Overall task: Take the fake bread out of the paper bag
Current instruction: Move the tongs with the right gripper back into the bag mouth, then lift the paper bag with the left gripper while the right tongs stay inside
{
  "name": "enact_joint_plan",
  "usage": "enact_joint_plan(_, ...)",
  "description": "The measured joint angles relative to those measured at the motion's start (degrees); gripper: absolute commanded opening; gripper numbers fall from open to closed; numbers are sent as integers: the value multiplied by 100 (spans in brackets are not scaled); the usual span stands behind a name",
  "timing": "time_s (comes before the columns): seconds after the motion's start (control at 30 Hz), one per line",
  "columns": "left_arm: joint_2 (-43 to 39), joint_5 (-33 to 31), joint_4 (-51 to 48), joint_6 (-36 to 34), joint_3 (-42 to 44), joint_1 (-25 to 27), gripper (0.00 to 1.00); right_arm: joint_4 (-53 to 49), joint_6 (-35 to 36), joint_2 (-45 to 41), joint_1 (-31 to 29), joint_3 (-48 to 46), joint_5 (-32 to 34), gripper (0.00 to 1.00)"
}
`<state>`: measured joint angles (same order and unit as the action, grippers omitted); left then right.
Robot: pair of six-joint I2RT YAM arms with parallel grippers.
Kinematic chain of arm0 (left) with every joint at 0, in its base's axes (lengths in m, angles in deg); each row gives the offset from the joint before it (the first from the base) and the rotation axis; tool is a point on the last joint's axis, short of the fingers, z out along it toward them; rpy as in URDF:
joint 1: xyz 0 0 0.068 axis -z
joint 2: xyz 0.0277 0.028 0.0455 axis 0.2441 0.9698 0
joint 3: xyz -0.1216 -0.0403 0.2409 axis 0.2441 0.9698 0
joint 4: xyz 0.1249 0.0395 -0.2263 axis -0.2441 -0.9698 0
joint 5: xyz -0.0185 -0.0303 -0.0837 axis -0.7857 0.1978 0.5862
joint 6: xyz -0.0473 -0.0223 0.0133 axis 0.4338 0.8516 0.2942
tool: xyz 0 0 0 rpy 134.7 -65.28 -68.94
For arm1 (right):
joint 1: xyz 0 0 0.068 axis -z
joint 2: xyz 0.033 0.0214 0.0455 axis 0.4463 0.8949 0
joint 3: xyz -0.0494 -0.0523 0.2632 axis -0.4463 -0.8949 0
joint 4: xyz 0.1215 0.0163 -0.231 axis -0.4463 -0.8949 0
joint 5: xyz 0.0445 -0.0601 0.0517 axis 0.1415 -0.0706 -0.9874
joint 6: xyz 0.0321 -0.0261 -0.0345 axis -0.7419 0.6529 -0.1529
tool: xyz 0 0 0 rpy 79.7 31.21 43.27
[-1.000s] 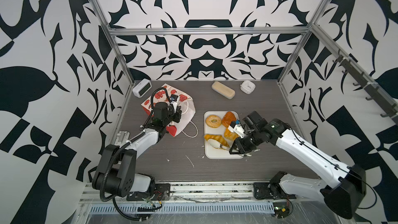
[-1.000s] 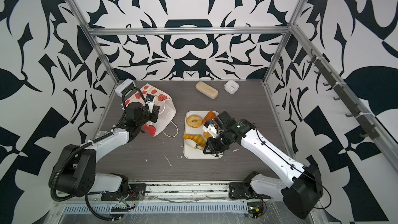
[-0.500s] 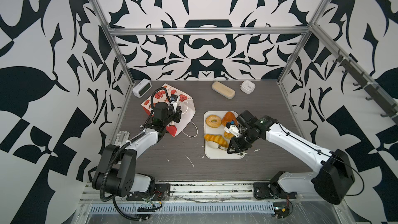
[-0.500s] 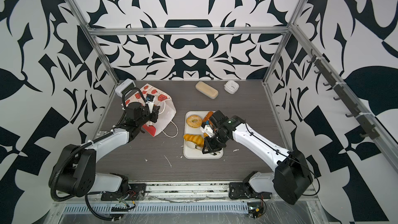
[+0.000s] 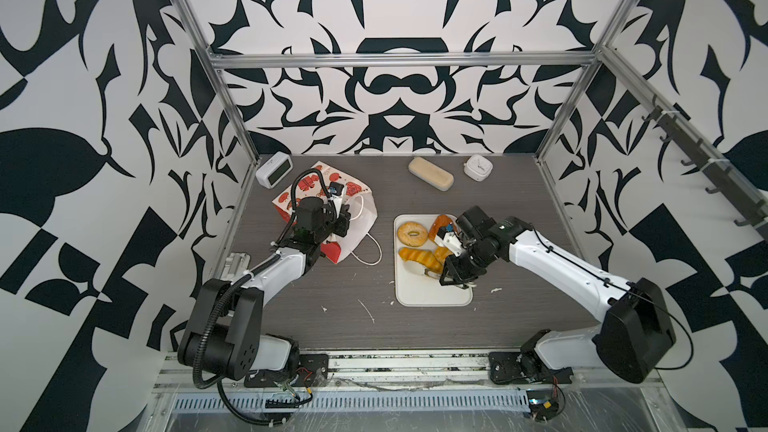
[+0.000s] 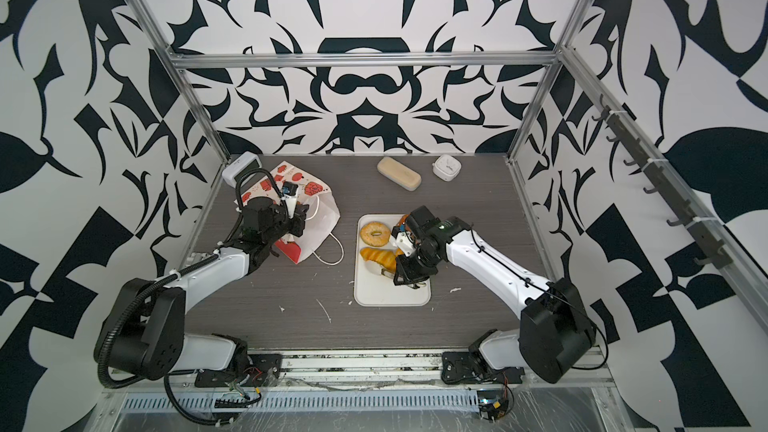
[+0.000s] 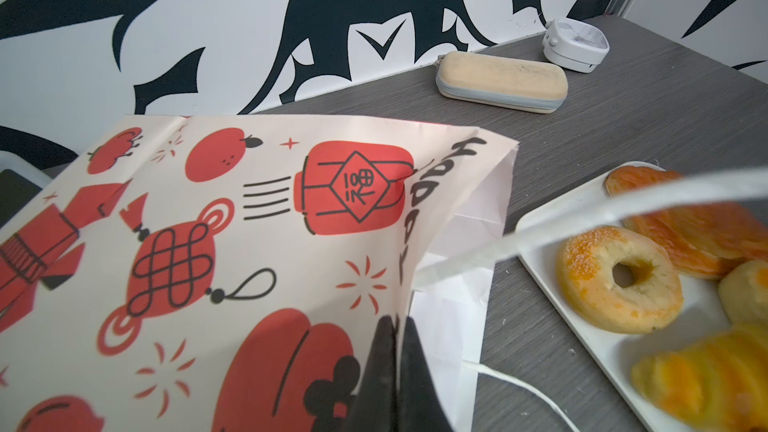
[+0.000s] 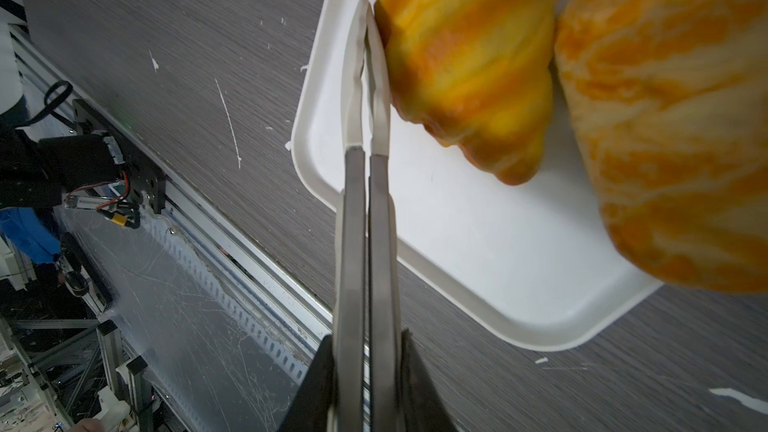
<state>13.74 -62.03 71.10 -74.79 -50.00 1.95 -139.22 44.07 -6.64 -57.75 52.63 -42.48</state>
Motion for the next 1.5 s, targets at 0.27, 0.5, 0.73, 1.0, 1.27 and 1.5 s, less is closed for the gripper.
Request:
enact_joint_plan(0.27, 0, -2, -4, -2, 0, 0, 0, 210, 28, 203, 81, 72, -157, 10)
enact_joint_plan(0.5, 0, 2, -4, 0, -2, -2, 0, 577, 33, -13, 111, 72, -686, 10)
enact_joint_plan(0.73, -74, 70, -188, -7, -2, -4, 0, 914, -142, -280, 101, 74, -929, 10)
enact_joint_plan(1.0, -361, 122, -470, -50, -68, -7, 0, 1856, -334, 179, -282, 535, -903, 10)
enact_joint_plan(1.27, -468, 140, -905, -144, -306, -4, 0, 2833, -476, 1556, -699, 1058, -717, 10)
enact_joint_plan(1.5, -442, -125, -1698, -442, -881, 188, 0, 3464, -728, 2391, -942, 1419, -463, 18)
